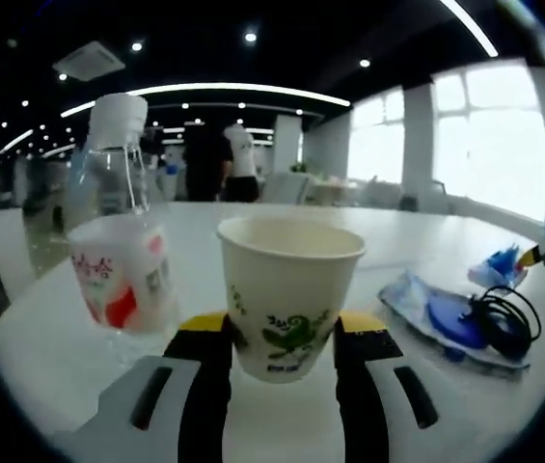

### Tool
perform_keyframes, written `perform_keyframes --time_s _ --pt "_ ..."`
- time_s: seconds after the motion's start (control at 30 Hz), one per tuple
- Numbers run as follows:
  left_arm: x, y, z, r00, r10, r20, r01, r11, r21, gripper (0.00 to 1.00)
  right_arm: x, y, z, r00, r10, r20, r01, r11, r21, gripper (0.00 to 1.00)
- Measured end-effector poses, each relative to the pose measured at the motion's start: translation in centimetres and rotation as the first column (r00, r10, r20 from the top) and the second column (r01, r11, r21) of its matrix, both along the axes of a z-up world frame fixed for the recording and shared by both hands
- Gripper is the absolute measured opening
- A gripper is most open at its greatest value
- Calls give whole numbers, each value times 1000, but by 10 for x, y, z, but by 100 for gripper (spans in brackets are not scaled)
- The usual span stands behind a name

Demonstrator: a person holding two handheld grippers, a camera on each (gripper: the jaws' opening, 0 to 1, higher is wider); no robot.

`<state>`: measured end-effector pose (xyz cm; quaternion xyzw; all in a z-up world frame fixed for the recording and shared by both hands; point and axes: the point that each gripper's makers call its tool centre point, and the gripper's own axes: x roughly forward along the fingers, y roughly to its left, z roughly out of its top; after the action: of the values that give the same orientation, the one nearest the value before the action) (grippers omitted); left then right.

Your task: Arrange the tabletop items into an orderly group along one side of the table until the central work area is clear of visible clutter.

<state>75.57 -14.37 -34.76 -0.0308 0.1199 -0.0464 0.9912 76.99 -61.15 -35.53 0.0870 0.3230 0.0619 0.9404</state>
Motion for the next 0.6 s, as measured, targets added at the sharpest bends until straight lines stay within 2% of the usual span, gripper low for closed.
perform_keyframes --time_s 0.1,0.2,0.37,0.6 --pt "1 0 -2 1000 2 -3 -2 1000 -6 38 2 1 -7 999 30 -9 -31 999 -25 1" --pt "3 -1 -5 1000 2 -9 -2 1000 3 38 7 1 -10 1000 28 -5 -28 1000 -12 1" --pt "2 1 -13 999 11 -31 -11 1000 -1 38 11 7 -15 998 66 -7 -66 997 -36 2" --pt "1 5 -18 999 30 -41 -30 1000 -8 38 15 4 -20 998 60 -15 -61 998 -32 2"
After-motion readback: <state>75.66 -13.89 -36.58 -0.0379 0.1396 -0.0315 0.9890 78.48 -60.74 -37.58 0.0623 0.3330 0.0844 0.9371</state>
